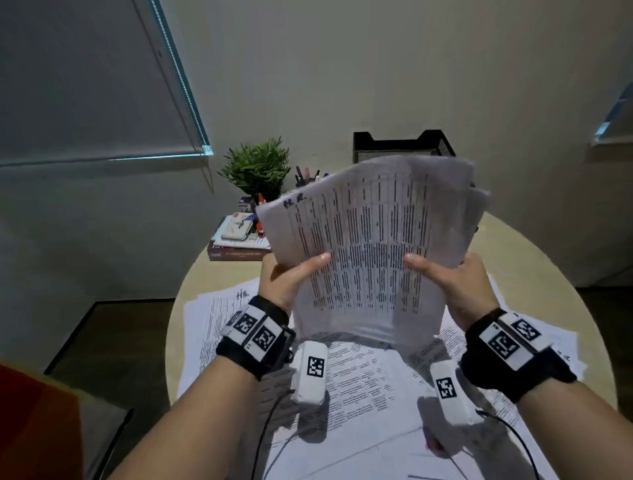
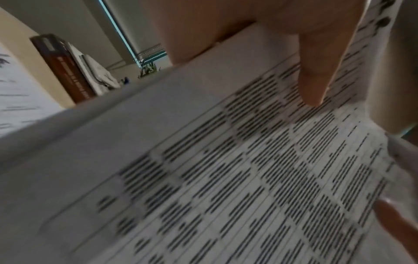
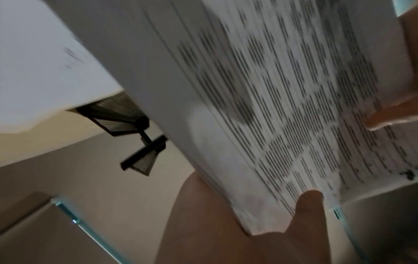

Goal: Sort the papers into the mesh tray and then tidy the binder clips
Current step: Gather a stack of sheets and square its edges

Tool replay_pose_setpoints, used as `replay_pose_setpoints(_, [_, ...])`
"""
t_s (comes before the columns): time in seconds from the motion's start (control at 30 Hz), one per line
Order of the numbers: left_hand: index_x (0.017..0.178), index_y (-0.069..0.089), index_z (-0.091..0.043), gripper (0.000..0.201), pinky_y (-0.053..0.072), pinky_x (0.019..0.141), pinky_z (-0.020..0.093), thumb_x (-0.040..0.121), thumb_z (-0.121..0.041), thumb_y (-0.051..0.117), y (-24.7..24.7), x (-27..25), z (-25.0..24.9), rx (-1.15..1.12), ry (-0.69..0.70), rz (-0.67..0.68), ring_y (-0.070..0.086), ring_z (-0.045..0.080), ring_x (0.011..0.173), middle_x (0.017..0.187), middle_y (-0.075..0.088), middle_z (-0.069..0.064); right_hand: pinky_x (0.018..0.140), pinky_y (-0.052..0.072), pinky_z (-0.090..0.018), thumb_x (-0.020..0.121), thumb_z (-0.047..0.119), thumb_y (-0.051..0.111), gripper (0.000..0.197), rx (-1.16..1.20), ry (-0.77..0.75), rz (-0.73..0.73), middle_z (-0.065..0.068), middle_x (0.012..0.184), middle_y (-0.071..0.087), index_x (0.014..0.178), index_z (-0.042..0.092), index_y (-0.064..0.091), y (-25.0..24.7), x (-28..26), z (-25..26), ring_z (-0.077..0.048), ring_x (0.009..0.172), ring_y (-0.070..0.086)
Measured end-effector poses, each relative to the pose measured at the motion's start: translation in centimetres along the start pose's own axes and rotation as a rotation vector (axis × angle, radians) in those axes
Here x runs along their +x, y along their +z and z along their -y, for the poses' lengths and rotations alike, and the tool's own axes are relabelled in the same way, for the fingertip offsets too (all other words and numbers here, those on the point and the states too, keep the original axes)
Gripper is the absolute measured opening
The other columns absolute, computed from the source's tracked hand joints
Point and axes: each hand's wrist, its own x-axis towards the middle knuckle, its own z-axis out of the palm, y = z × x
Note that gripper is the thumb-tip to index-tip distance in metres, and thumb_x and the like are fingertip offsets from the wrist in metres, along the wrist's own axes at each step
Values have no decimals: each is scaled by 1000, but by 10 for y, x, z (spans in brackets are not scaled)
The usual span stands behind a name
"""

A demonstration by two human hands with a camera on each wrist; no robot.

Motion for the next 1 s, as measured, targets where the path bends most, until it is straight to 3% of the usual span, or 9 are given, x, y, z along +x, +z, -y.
replay_pose_setpoints(0.1, [84,71,-22,40,55,83,41,46,-25,83,-1,-3,13,96,-79,24,70,13,84,84,75,-4,82,55,-35,50,37,87,39,-3,16,29,-1,91,76,84,22,76,-4,-3,-13,-17,88,71])
replay_pose_setpoints(0.2, [86,69,-24,38,52,90,42,53,-14,85,5,-8,26,134,-147,20,70,6,80,78,75,-10,83,55,-36,56,21,81,36,13,47,13,1,89,76,91,21,71,-2,-7,-21,-13,86,71])
replay_pose_setpoints(0.4, [73,76,-20,32,54,86,39,43,-19,85,4,0,30,90,-133,-43,70,16,86,83,75,-3,80,54,-33,69,5,77,25,-8,14,-36,7,82,76,89,19,70,-5,-5,-17,-11,83,70])
replay_pose_setpoints(0.53, [81,67,-22,33,50,93,40,65,3,79,8,-9,44,110,-238,-64,66,10,83,76,72,-10,92,51,-44,67,12,82,29,-82,139,-37,5,91,75,91,23,70,-8,-11,-39,-19,96,68])
replay_pose_setpoints(0.63, [83,68,-20,33,51,87,35,66,6,77,8,-7,46,117,-228,-75,66,9,83,79,72,-10,91,52,-42,68,12,82,31,-72,133,-60,3,95,75,95,23,70,-9,-9,-40,-18,98,68])
replay_pose_setpoints(0.8, [104,62,-8,52,50,87,35,60,-20,87,5,-10,69,168,-372,-101,64,19,95,100,70,6,78,52,-26,72,11,79,36,-103,205,-53,1,98,72,105,15,67,-10,-12,-56,-13,92,67])
replay_pose_setpoints(0.9, [65,51,-11,32,47,62,22,67,-19,83,9,-12,79,243,-447,-82,58,17,66,59,59,2,49,47,-10,81,11,72,20,-164,308,-100,-3,85,67,99,5,64,-7,-18,-72,-9,73,62])
replay_pose_setpoints(0.97, [57,48,-13,33,44,53,18,75,-7,75,12,-14,78,264,-464,-63,53,8,45,42,51,-9,47,46,-15,84,12,69,7,-184,325,-131,-4,78,64,84,10,62,-9,-17,-74,-15,69,60])
replay_pose_setpoints(1.0, [61,52,-10,27,46,55,20,76,-2,73,14,-17,76,225,-468,-53,56,7,45,46,55,-7,50,46,-18,85,10,68,8,-193,318,-132,-5,77,64,80,11,62,-11,-17,-73,-19,70,60])
